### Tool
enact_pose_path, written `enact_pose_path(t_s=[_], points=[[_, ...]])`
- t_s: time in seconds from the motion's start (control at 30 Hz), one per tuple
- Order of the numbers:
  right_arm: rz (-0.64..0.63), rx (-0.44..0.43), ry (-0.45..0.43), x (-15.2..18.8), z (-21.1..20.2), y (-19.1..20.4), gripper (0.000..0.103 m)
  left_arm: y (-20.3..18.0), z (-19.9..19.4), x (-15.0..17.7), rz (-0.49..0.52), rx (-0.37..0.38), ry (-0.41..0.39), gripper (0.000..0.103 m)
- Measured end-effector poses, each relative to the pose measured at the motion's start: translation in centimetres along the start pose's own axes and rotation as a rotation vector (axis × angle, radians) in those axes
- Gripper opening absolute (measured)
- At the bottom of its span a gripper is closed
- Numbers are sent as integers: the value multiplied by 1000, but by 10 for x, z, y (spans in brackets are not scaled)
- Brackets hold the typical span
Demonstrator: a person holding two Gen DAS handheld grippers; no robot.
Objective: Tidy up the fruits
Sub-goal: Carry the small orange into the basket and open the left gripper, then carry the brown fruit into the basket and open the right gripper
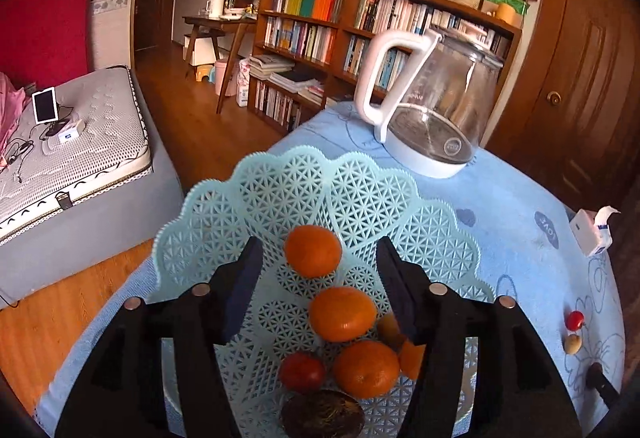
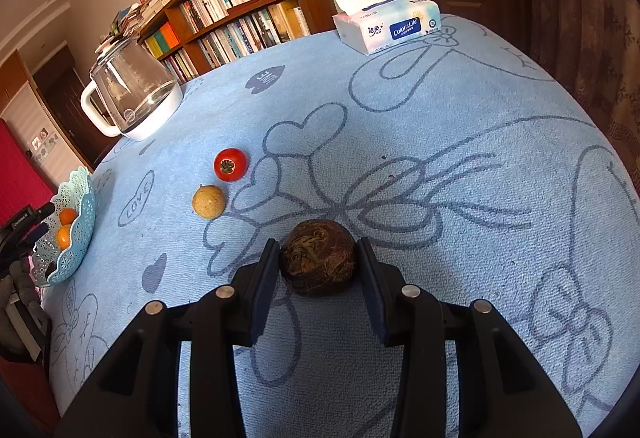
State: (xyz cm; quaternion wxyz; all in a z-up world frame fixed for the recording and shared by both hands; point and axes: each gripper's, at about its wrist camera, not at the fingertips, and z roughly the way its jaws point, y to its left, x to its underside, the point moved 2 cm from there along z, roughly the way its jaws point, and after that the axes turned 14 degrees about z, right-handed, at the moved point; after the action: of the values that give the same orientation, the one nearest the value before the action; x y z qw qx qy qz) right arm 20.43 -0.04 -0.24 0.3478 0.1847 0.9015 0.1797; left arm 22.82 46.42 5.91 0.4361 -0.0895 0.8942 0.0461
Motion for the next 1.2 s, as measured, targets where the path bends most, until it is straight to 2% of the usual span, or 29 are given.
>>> enact_pose_path(t_s=[0.17, 0.3, 0.47, 0.67, 0.93, 1.2], points=[[5, 0, -5, -2, -1, -1, 40, 6, -13, -5, -34, 1, -31, 72], [12, 9, -7, -4, 0, 2, 40, 14, -28, -7, -60, -24, -79, 82], [-8, -30, 16, -4, 0, 28, 40, 17, -39, -10, -71, -29, -112, 84], [-110, -137, 28, -2, 4, 103, 40, 16, -39, -8, -81, 1, -103, 84], [-258, -282, 82, 13, 21, 218, 40, 23, -37, -8, -95, 1, -98, 84], [-357, -328, 131, 34, 49, 296, 40, 23, -36, -7, -93, -18, -99, 84]])
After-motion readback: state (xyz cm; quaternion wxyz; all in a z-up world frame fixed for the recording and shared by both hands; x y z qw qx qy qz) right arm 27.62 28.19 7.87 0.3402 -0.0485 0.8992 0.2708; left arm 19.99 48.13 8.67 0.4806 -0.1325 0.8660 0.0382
